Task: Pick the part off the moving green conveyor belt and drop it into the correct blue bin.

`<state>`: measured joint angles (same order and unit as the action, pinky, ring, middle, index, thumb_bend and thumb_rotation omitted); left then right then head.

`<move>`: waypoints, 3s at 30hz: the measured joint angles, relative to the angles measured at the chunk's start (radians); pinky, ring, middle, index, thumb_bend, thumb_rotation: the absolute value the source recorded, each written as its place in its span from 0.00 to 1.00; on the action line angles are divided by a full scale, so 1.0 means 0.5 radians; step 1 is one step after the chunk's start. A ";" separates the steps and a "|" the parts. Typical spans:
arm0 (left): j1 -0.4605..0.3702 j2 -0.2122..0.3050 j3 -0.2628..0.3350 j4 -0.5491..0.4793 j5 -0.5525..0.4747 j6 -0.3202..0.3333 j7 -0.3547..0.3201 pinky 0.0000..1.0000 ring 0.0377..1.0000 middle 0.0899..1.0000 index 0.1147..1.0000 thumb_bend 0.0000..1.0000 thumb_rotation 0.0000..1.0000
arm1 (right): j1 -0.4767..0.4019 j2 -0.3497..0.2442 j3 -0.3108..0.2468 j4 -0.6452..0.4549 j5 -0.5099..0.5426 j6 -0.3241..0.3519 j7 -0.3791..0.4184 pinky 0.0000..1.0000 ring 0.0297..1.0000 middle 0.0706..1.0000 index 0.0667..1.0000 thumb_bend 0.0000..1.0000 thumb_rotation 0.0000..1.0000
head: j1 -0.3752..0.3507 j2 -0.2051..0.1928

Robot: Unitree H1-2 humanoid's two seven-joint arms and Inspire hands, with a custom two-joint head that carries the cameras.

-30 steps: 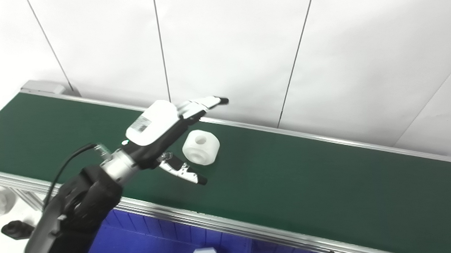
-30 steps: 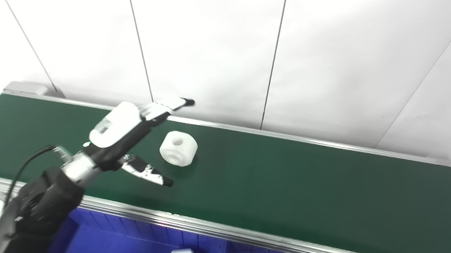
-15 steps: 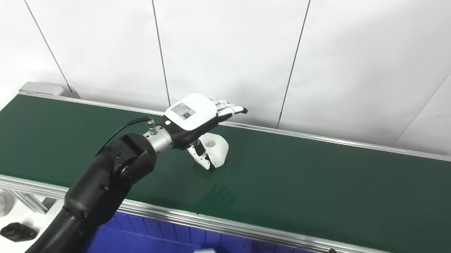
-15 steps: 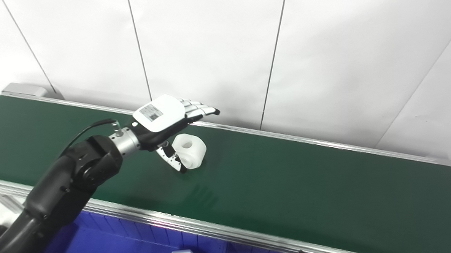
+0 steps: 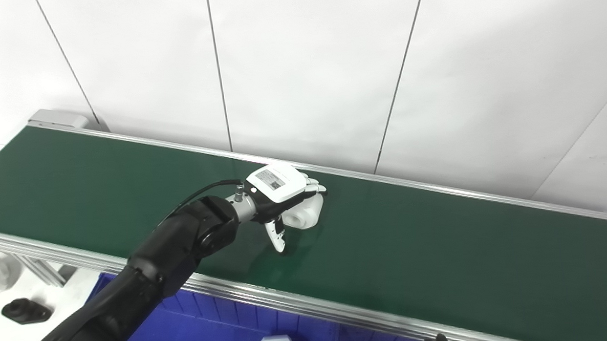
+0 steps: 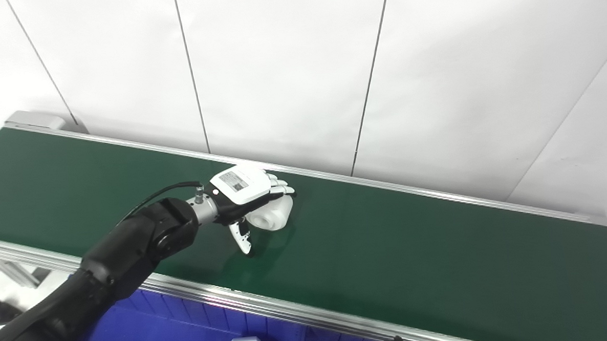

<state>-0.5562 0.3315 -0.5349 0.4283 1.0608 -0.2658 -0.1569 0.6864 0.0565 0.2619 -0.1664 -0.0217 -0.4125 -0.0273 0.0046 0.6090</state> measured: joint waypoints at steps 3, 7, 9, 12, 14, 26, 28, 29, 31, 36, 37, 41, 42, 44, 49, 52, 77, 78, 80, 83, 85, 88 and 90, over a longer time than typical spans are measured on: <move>-0.007 -0.028 -0.013 0.113 -0.002 -0.022 0.227 0.67 0.69 0.70 0.67 0.85 0.00 | 0.016 0.001 0.007 -0.025 0.001 0.000 0.000 0.95 0.93 0.97 1.00 0.88 1.00 | -0.009 0.003; -0.011 -0.075 -0.047 0.298 0.001 -0.079 0.587 0.57 0.57 0.55 0.47 0.62 0.00 | 0.030 0.001 0.023 -0.026 0.003 0.000 0.000 0.95 0.93 0.96 1.00 0.87 1.00 | -0.025 0.009; -0.010 -0.095 -0.063 0.370 0.004 -0.105 0.738 0.52 0.52 0.49 0.42 0.54 0.00 | 0.033 0.001 0.025 -0.026 0.005 0.000 0.000 0.95 0.93 0.96 1.00 0.88 1.00 | -0.031 0.012; -0.012 -0.128 -0.079 0.454 0.006 -0.131 0.939 0.49 0.47 0.46 0.41 0.51 0.00 | 0.034 0.001 0.028 -0.026 0.016 0.000 0.000 0.95 0.93 0.96 1.00 0.87 1.00 | -0.037 0.012; -0.011 -0.134 -0.103 0.464 0.006 -0.135 0.995 0.48 0.44 0.46 0.41 0.51 0.00 | 0.034 0.000 0.030 -0.026 0.024 0.000 0.000 0.95 0.93 0.96 1.00 0.88 1.00 | -0.037 0.012; -0.060 -0.096 -0.160 0.405 0.006 -0.138 0.988 0.49 0.42 0.46 0.42 0.50 0.00 | 0.033 0.001 0.046 -0.026 0.041 0.000 0.001 0.96 0.93 0.96 1.00 0.87 1.00 | -0.022 0.034; -0.060 -0.059 -0.160 0.315 -0.001 -0.149 0.925 0.49 0.42 0.46 0.42 0.50 0.00 | 0.034 0.000 0.052 -0.028 0.046 0.000 0.001 0.95 0.93 0.96 1.00 0.88 1.00 | -0.003 0.058; -0.060 -0.040 -0.157 0.266 -0.010 -0.154 0.880 0.49 0.42 0.46 0.42 0.50 0.00 | 0.034 0.001 0.053 -0.031 0.046 0.000 0.001 0.95 0.93 0.96 1.00 0.89 1.00 | 0.009 0.064; -0.058 0.015 -0.142 0.120 -0.027 -0.170 0.780 0.48 0.41 0.46 0.44 0.50 0.00 | 0.034 0.000 0.054 -0.049 0.046 0.000 0.001 0.95 0.93 0.97 1.00 0.89 1.00 | 0.040 0.089; -0.054 0.197 -0.019 -0.407 -0.192 -0.250 0.494 0.47 0.40 0.46 0.45 0.50 0.00 | 0.034 -0.003 0.053 -0.136 0.047 0.011 0.001 0.96 0.95 0.99 1.00 0.88 1.00 | 0.175 0.193; -0.048 0.236 0.014 -0.528 -0.252 -0.256 0.408 0.48 0.40 0.46 0.45 0.50 0.00 | 0.034 -0.007 0.053 -0.156 0.055 0.019 0.001 0.97 0.95 0.99 1.00 0.87 1.00 | 0.217 0.218; 0.051 0.366 0.161 -1.026 -0.478 -0.235 0.112 0.43 0.40 0.44 0.46 0.50 0.00 | 0.033 -0.030 0.029 -0.229 0.124 0.063 0.004 0.99 0.97 1.00 1.00 0.87 1.00 | 0.447 0.303; 0.087 0.378 0.201 -1.110 -0.509 -0.228 0.057 0.41 0.40 0.44 0.46 0.50 0.00 | 0.029 -0.045 0.022 -0.243 0.140 0.075 0.005 1.00 0.97 1.00 1.00 0.87 1.00 | 0.481 0.319; 0.169 0.392 0.260 -1.222 -0.562 -0.211 -0.024 0.42 0.40 0.46 0.44 0.50 0.00 | 0.020 -0.074 0.005 -0.263 0.174 0.104 0.006 1.00 0.98 1.00 1.00 0.87 1.00 | 0.512 0.338; 0.469 0.441 0.467 -1.550 -0.647 -0.130 -0.211 0.39 0.39 0.46 0.45 0.50 0.00 | 0.006 -0.133 -0.015 -0.343 0.232 0.194 0.029 1.00 0.98 1.00 1.00 0.86 1.00 | 0.702 0.445; 0.613 0.460 0.584 -1.716 -0.715 -0.103 -0.272 0.38 0.38 0.44 0.47 0.50 0.00 | 0.005 -0.154 -0.036 -0.387 0.238 0.237 0.040 1.00 0.98 1.00 1.00 0.85 1.00 | 0.752 0.476; 1.591 0.439 0.881 -1.455 -0.352 -0.076 -0.338 0.40 0.39 0.46 0.45 0.50 0.00 | -0.008 -0.338 -0.208 -0.458 0.543 0.326 0.126 0.98 0.94 0.97 1.00 0.90 1.00 | 1.049 0.485; 1.596 0.444 0.871 -1.404 -0.329 -0.108 -0.310 0.39 0.38 0.46 0.45 0.50 0.00 | -0.007 -0.337 -0.207 -0.458 0.542 0.326 0.129 0.97 0.94 0.97 1.00 0.90 1.00 | 1.049 0.485; 1.592 0.450 0.856 -1.324 -0.304 -0.166 -0.233 0.39 0.39 0.46 0.45 0.50 0.00 | -0.008 -0.336 -0.204 -0.458 0.540 0.326 0.138 0.96 0.93 0.96 1.00 0.89 1.00 | 1.028 0.485; 1.584 0.467 0.826 -1.221 -0.253 -0.206 -0.177 0.42 0.40 0.46 0.43 0.50 0.00 | -0.007 -0.333 -0.203 -0.458 0.523 0.326 0.140 0.94 0.92 0.95 1.00 0.88 1.00 | 1.016 0.479; 1.587 0.482 0.813 -1.193 -0.215 -0.201 -0.175 0.44 0.41 0.47 0.42 0.50 0.00 | -0.005 -0.330 -0.198 -0.460 0.516 0.327 0.141 0.93 0.92 0.95 1.00 0.87 1.00 | 1.006 0.479; 1.588 0.488 0.813 -1.224 -0.192 -0.109 -0.263 0.52 0.53 0.59 0.56 0.74 0.06 | -0.005 -0.328 -0.185 -0.463 0.516 0.332 0.152 0.93 0.92 0.94 0.99 0.87 1.00 | 1.000 0.476; 1.590 0.491 0.813 -1.256 -0.182 -0.037 -0.350 0.57 0.62 0.67 0.65 0.87 0.14 | -0.005 -0.328 -0.179 -0.470 0.516 0.335 0.160 0.93 0.91 0.94 0.99 0.87 1.00 | 0.991 0.485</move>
<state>0.2387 0.5772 -0.1285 -0.1999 0.9700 -0.2845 -0.3318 0.6839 -0.1077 0.1725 -0.4016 0.2363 -0.2450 0.0526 0.5001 0.8513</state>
